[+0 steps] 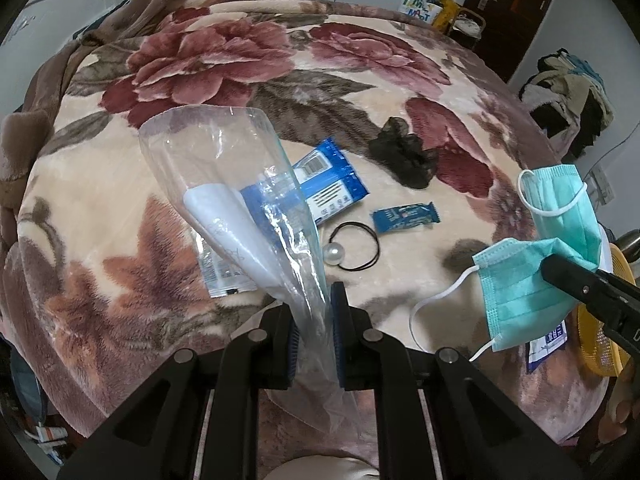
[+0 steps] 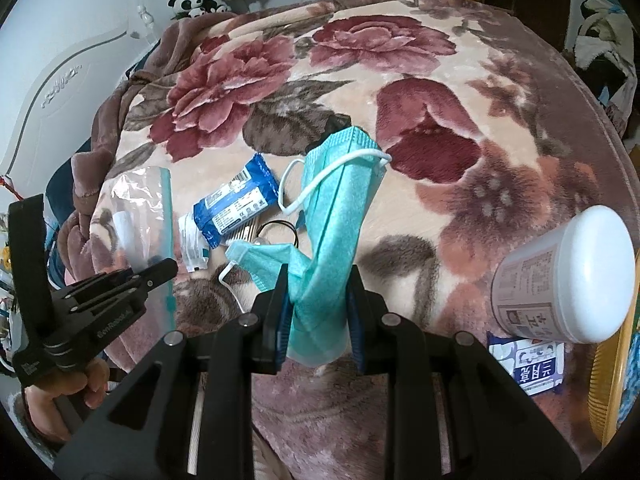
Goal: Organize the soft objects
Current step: 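Lift the plastic bag and light-blue mask and carry them toward the orange basket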
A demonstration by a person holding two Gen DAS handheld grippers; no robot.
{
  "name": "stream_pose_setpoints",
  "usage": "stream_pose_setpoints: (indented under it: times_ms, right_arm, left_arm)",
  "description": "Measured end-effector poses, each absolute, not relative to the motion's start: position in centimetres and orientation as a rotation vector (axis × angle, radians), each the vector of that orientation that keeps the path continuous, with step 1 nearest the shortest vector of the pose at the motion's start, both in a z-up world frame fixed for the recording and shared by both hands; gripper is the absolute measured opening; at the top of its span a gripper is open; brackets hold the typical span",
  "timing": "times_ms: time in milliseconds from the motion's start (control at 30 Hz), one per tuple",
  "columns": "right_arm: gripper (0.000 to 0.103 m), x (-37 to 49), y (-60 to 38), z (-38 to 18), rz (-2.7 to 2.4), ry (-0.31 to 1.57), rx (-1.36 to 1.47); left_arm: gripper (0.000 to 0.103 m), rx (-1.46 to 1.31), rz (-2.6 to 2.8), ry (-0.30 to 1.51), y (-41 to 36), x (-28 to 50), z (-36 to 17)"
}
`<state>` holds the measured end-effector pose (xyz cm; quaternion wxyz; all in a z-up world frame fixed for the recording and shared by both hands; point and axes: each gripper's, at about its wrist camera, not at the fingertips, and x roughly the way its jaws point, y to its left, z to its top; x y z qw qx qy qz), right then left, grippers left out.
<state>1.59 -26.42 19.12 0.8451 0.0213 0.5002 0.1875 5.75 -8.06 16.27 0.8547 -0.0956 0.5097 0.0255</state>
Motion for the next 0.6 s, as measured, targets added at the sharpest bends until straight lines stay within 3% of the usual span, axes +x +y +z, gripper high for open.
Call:
stream_pose_setpoints:
  times_ms: [600]
  right_arm:
    - [0.025, 1.6, -30.7, 22.3, 0.311, 0.995, 0.051]
  left_arm:
    - [0.013, -0.171, -0.056, 1.001, -13.5, 8.1, 20.4]
